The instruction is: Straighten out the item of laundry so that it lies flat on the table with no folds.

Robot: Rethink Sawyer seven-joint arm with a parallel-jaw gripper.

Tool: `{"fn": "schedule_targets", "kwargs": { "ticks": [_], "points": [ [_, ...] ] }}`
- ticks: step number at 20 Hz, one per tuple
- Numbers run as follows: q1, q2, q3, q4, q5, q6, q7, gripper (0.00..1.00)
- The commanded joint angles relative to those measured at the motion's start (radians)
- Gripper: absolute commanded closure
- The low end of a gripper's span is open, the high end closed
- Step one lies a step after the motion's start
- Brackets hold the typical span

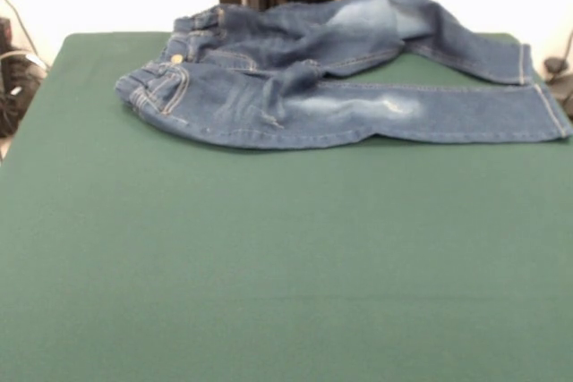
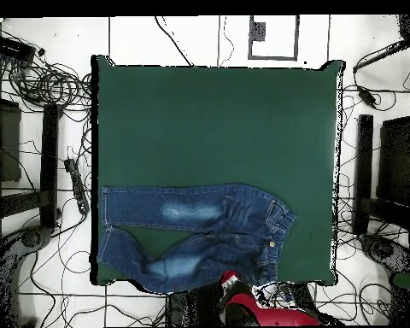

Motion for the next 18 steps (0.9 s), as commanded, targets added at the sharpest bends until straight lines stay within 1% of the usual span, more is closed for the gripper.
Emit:
{"fn": "schedule_targets", "kwargs": {
  "ticks": [1, 4, 6, 11, 18],
  "points": [
    [0.054, -0.020, 0.156, -0.026, 0.111, 0.095, 0.087, 1.00],
    [0.077, 0.000, 0.155, -0.034, 0.132, 0.076, 0.100, 1.00],
    [0.107, 0.016, 0.141, -0.037, 0.156, 0.058, 0.110, 1.00],
    [0.133, 0.000, 0.132, -0.043, 0.191, 0.087, 0.095, 1.00],
    [0.098, -0.044, 0.160, -0.046, 0.193, 0.153, 0.055, 1.00]
  ]
}}
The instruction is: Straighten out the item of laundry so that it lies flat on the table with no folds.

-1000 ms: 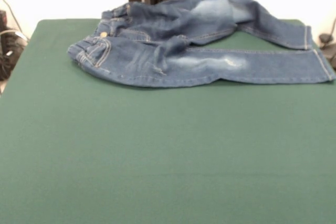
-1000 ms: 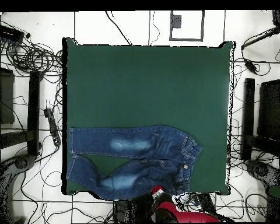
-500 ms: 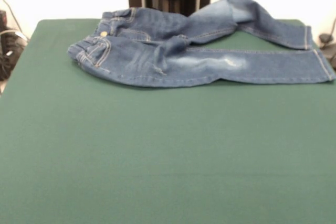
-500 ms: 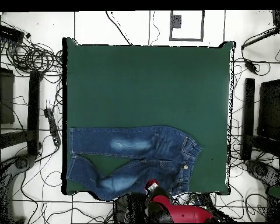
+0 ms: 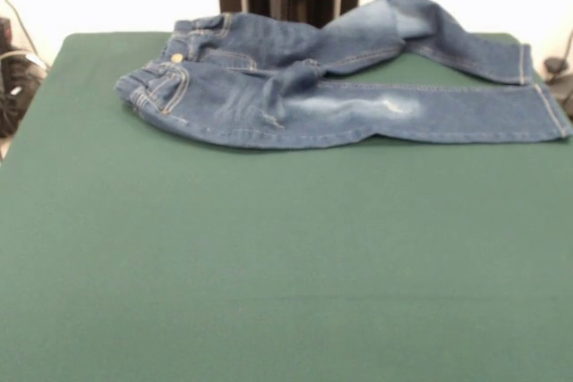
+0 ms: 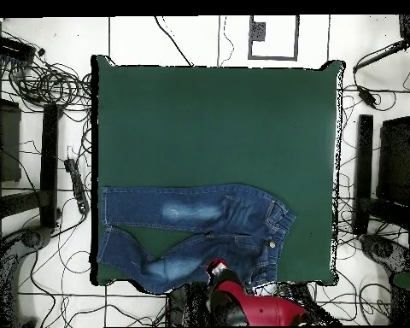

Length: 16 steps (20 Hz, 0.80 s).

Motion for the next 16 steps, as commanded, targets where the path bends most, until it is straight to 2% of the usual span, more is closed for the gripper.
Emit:
{"fn": "schedule_targets", "kwargs": {
  "ticks": [1, 6, 13, 16],
  "points": [
    [0.006, -0.016, 0.131, -0.056, 0.072, 0.136, 0.051, 1.00],
    [-0.047, -0.026, 0.184, -0.082, 0.066, 0.189, 0.025, 1.00],
    [-0.029, -0.157, 0.227, -0.021, 0.157, 0.331, 0.046, 1.00],
    [-0.017, -0.150, 0.237, -0.046, 0.180, 0.357, 0.044, 1.00]
  ]
}}
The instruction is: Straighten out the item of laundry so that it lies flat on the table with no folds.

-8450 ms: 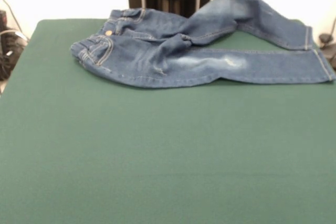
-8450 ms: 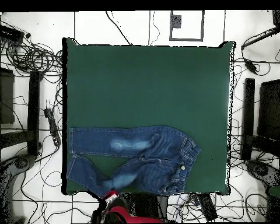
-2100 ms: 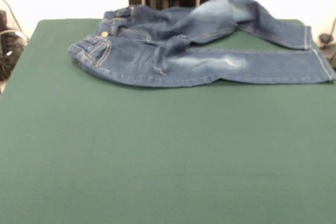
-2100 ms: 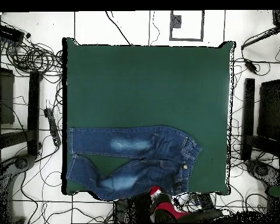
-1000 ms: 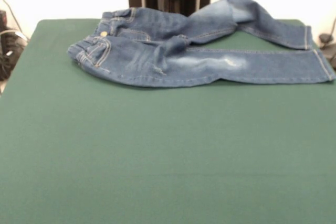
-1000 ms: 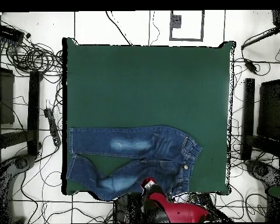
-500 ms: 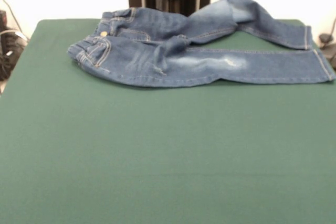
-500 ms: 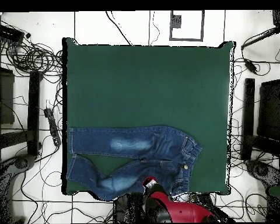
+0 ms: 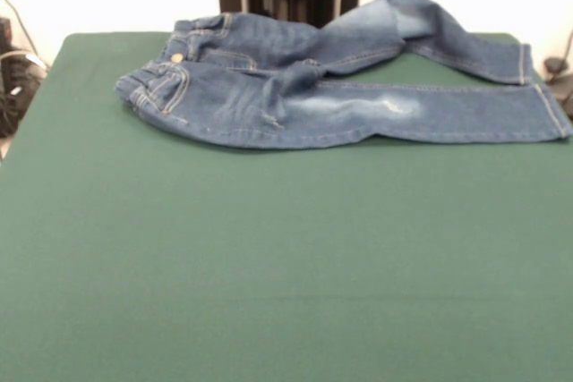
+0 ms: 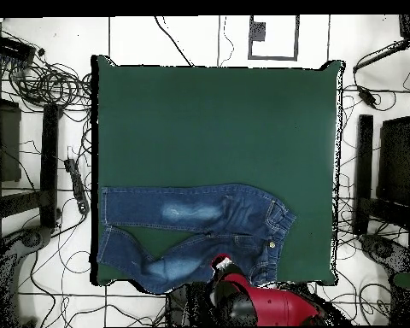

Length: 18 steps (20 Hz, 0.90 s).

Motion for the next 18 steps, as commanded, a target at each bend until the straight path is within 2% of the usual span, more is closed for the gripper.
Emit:
{"fn": "schedule_targets", "kwargs": {
  "ticks": [1, 8, 13, 18],
  "points": [
    [0.036, -0.027, 0.165, -0.062, 0.114, 0.151, 0.040, 1.00],
    [0.040, -0.011, 0.182, -0.175, 0.149, 0.249, -0.007, 1.00],
    [0.022, 0.062, 0.192, -0.276, 0.116, 0.245, -0.040, 1.00],
    [0.019, 0.105, 0.182, -0.292, 0.082, 0.210, -0.036, 1.00]
  ]
}}
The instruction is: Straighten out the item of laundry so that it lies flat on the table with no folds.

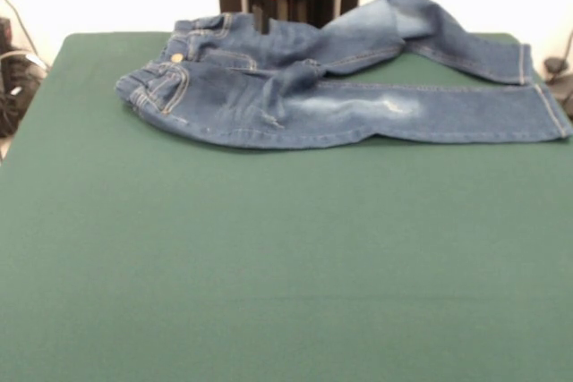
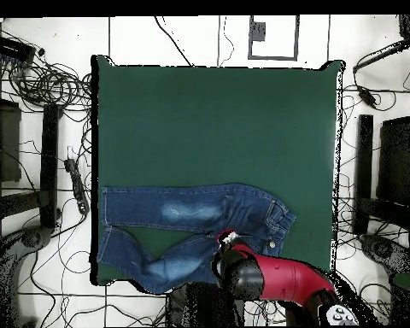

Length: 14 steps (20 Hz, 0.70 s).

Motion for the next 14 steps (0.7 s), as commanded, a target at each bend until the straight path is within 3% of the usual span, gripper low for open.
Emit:
{"fn": "schedule_targets", "kwargs": {
  "ticks": [1, 9, 14],
  "points": [
    [0.026, 0.118, 0.108, -0.143, 0.002, 0.023, -0.028, 1.00],
    [0.093, 0.273, -0.003, -0.153, -0.070, -0.182, 0.043, 1.00],
    [0.135, 0.307, -0.064, -0.064, -0.078, -0.316, 0.084, 1.00]
  ]
}}
